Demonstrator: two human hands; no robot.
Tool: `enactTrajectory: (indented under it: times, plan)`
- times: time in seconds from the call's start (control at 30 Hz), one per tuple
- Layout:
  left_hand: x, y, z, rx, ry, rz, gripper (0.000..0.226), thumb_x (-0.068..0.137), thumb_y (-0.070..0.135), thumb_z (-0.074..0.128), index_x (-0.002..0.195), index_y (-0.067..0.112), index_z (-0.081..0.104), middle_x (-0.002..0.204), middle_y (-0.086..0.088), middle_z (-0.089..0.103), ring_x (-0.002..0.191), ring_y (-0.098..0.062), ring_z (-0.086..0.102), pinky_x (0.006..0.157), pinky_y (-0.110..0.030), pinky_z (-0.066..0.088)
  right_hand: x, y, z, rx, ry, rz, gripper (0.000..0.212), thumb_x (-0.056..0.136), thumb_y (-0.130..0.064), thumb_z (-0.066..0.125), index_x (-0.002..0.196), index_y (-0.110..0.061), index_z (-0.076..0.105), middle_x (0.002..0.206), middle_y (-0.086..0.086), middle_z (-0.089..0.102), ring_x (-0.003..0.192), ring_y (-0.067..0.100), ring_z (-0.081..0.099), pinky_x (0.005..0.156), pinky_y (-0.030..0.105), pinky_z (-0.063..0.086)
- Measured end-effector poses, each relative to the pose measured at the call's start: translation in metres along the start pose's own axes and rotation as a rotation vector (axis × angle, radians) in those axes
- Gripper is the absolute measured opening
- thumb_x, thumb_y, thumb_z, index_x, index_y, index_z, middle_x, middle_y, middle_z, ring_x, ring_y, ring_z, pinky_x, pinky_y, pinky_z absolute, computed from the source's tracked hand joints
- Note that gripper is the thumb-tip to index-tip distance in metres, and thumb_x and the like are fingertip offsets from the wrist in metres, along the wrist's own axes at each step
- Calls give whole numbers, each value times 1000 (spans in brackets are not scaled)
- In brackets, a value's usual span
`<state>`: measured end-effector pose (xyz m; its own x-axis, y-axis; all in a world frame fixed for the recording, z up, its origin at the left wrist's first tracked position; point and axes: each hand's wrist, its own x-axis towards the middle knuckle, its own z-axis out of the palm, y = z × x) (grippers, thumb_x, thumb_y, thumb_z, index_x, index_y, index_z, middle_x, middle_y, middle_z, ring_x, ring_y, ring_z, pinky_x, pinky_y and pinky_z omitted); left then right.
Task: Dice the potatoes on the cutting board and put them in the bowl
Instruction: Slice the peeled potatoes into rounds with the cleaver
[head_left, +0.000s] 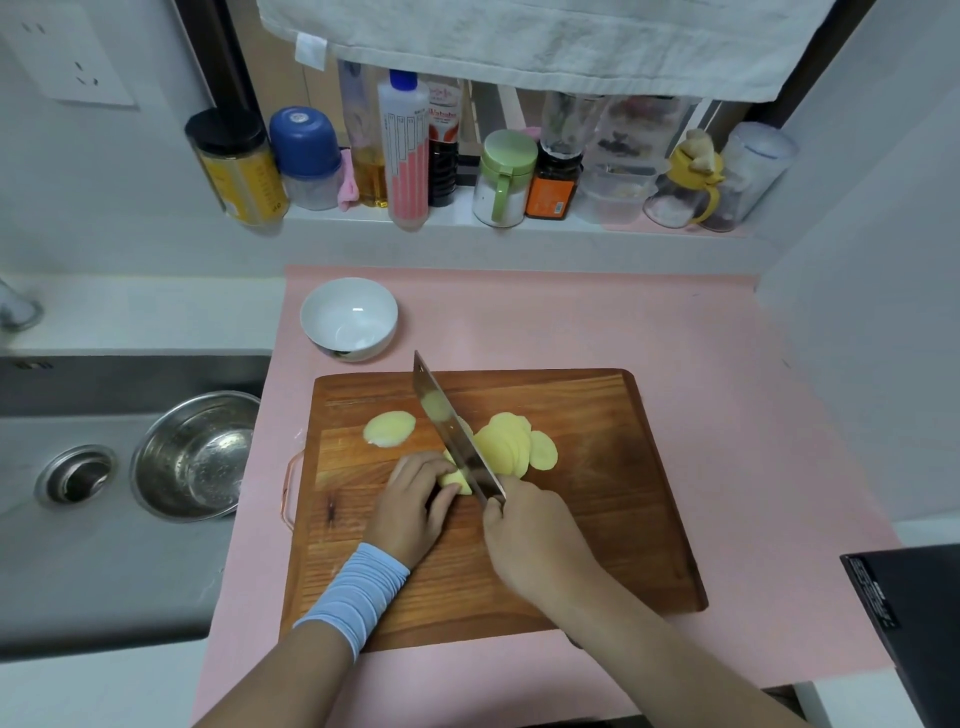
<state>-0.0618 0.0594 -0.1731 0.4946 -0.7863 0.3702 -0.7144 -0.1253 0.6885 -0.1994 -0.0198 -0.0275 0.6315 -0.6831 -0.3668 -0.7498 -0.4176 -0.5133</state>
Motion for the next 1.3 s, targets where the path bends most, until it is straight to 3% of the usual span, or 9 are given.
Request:
enactTrajectory:
  times: [0.2,0.4,0.53,0.77,0.93,1.3]
  plan:
    - [-1,-2,1,8,-5,-5,25,93,31,57,103,10,65,107,-2,61,102,-15,55,96,-16,38,-3,2,-2,-25,-6,-1,26,105,-27,38,116,-19,61,88,-4,56,90,23,63,75,34,50]
    - [-1,-3,1,-2,-15,-20,24,92,30,57,104,11,64,108,-1,60,103,-15,55,98,-14,35,0,1,0,-28,-24,19,26,105,-27,39,114,-18,61,95,1,64,88,22,63,73,33,50]
    - [-2,-3,1,-9,-22,-29,23,92,29,57,104,11,64,108,-1,60,103,-15,55,99,-12,34,3,1,0,-36,-30,24,25,105,-27,40,112,-17,62,87,-3,58,82,19,59,70,31,47]
    - [0,-1,-1,-16,-19,-30,23,92,29,57,103,10,65,108,-2,60,103,-14,54,100,-9,32,1,0,0,-42,-56,61,26,106,-26,40,116,-16,61,100,4,67,90,22,67,76,33,55]
    - [-1,-2,-1,-27,-22,-43,23,92,29,57,103,11,65,108,0,60,103,-13,54,100,-10,33,8,-2,0,7,-91,65,21,104,-23,42,106,-15,62,92,2,65,87,21,66,74,33,54]
    - [0,-3,-1,-49,-26,-55,22,92,29,57,103,11,65,109,0,60,104,-12,54,100,-10,33,11,-2,8,35,-100,102,24,104,-23,42,114,-15,63,99,3,67,89,20,65,76,33,56]
